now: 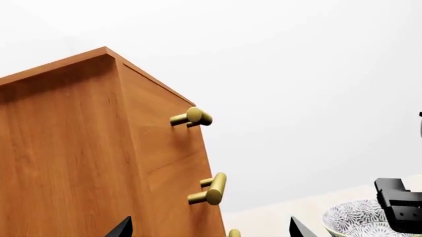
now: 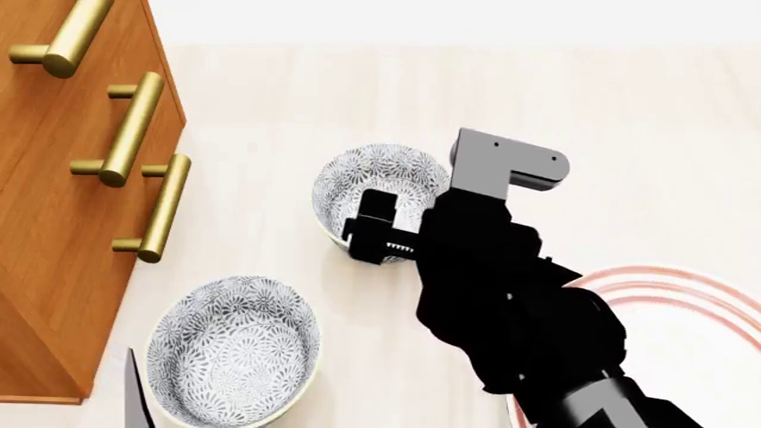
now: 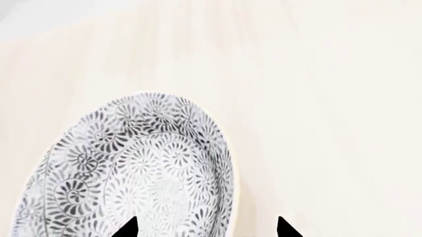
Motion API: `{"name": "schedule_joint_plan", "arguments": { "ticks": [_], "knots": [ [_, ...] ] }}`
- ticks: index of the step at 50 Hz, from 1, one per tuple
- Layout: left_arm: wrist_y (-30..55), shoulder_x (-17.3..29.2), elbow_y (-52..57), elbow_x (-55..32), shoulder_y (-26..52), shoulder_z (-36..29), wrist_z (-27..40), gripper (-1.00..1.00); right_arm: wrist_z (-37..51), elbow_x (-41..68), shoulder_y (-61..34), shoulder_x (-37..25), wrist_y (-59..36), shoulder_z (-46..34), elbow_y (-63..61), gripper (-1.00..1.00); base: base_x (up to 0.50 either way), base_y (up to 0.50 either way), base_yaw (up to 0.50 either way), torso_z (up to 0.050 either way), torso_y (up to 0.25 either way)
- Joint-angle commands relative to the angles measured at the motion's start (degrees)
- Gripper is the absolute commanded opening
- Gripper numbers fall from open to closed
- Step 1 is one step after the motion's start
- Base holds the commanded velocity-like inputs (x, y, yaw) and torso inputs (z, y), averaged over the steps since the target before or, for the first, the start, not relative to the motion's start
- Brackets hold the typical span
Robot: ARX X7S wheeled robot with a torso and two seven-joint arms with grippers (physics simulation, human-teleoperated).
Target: Pick up the bowl and put it in the front on the plate.
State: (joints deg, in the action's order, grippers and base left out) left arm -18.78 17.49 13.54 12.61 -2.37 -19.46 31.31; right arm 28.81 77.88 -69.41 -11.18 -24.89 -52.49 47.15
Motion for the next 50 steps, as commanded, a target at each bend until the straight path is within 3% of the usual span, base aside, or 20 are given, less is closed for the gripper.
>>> {"name": "schedule_joint_plan", "arguments": {
  "ticks": [1,2,24,33,47,50],
  "knots": [
    [-0.23,-0.80,0.22,0.97,-0.08,0.85,-1.05,1.00,-1.06,-0.68,0.38,1.06,0.47,1.35,-0.60,1.00,0.00,0.00,0.00,0.000,0.000],
    [-0.19,-0.78,0.27,0.93,-0.09,0.84,-1.05,1.00,-1.02,-0.73,0.38,1.02,0.56,1.34,-0.71,-1.00,0.00,0.00,0.00,0.000,0.000],
    [-0.20,-0.46,-0.07,0.77,0.00,0.22,-0.69,1.00,-1.10,-1.38,1.35,-0.12,1.97,1.17,-3.61,-1.00,0.00,0.00,0.00,0.000,0.000],
    [0.18,-0.36,0.22,0.63,0.09,0.09,-0.65,1.00,2.75,-6.72,1.32,-4.20,6.85,-0.19,-14.70,-1.00,0.00,0.00,0.00,0.000,0.000],
    [-0.16,-0.18,-0.34,0.41,0.25,-0.25,-0.31,1.00,6.37,-3.39,-3.63,-12.27,4.66,4.24,-24.78,-1.00,0.00,0.00,0.00,0.000,0.000],
    [0.10,-0.09,0.11,0.47,0.19,-0.20,-0.27,1.00,7.85,-1.93,-3.66,-16.49,3.55,5.50,-30.32,-1.00,0.00,0.00,0.00,0.000,0.000]
  ]
}}
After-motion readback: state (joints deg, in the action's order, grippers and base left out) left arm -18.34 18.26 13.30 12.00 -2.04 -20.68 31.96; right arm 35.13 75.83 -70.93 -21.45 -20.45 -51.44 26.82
